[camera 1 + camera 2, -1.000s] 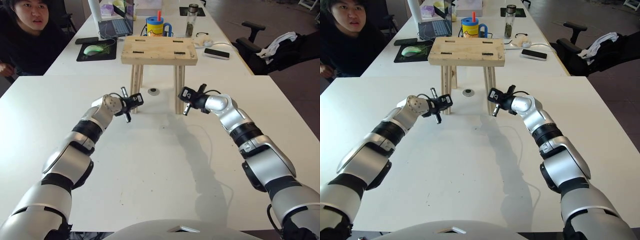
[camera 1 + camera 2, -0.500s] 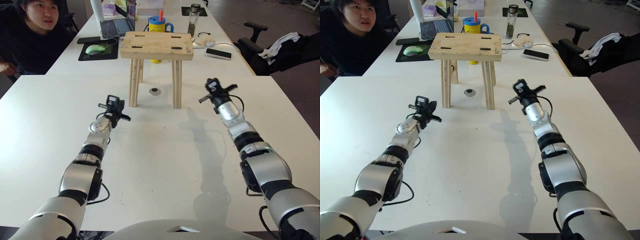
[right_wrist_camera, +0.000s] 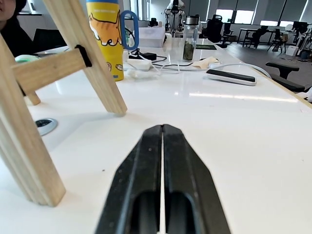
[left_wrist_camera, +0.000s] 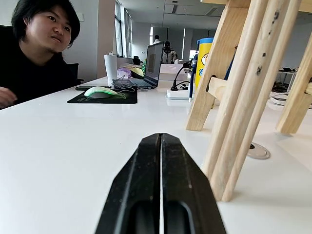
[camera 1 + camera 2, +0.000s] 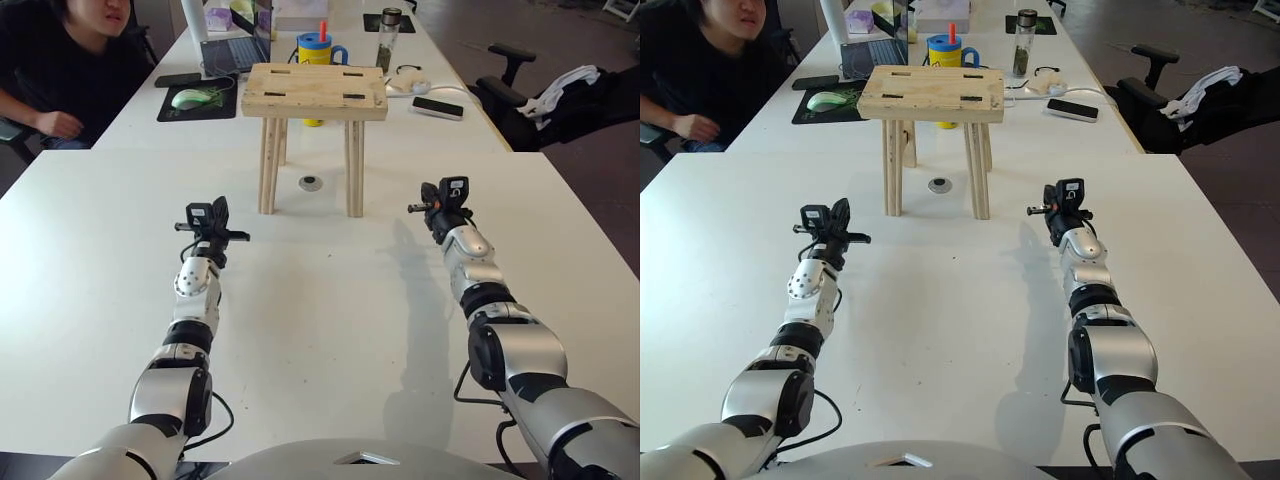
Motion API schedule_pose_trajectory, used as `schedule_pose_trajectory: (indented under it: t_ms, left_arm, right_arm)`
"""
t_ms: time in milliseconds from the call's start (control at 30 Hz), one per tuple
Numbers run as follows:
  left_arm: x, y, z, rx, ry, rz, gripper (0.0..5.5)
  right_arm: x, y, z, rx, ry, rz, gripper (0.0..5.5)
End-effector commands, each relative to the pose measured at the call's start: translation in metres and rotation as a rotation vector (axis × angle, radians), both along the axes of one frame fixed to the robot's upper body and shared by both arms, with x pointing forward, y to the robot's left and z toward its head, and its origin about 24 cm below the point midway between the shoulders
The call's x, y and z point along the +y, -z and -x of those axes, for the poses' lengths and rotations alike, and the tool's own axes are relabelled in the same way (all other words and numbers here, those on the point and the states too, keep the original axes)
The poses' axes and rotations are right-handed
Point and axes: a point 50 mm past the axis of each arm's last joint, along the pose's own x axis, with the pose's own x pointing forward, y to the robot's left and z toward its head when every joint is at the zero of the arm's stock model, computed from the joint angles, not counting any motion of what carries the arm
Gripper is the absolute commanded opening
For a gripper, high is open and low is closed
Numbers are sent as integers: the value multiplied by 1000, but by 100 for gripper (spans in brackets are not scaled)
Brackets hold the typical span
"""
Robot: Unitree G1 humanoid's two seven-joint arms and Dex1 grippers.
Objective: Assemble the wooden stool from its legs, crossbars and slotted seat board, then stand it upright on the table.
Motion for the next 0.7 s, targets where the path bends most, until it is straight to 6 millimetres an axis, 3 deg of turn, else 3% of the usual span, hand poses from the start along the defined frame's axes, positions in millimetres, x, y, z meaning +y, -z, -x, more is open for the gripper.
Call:
schedule_pose_trajectory:
  t_ms: [33,300,433,700]
  left_arm:
    - [-7,-16,-10,-51,-13,-80,1]
    - [-16,-21,-15,-56,11,-73,1]
    - [-11,-23,-19,-25,37,-1,1]
    - [1,-34,-25,-35,60,-76,1]
  right_arm:
    - [6,-3,-2,-19,-6,-20,0]
    - [3,3,-3,56,39,34,0]
    - [7,1,-4,33,62,41,0]
    - [21,-5,-5,-36,31,117,0]
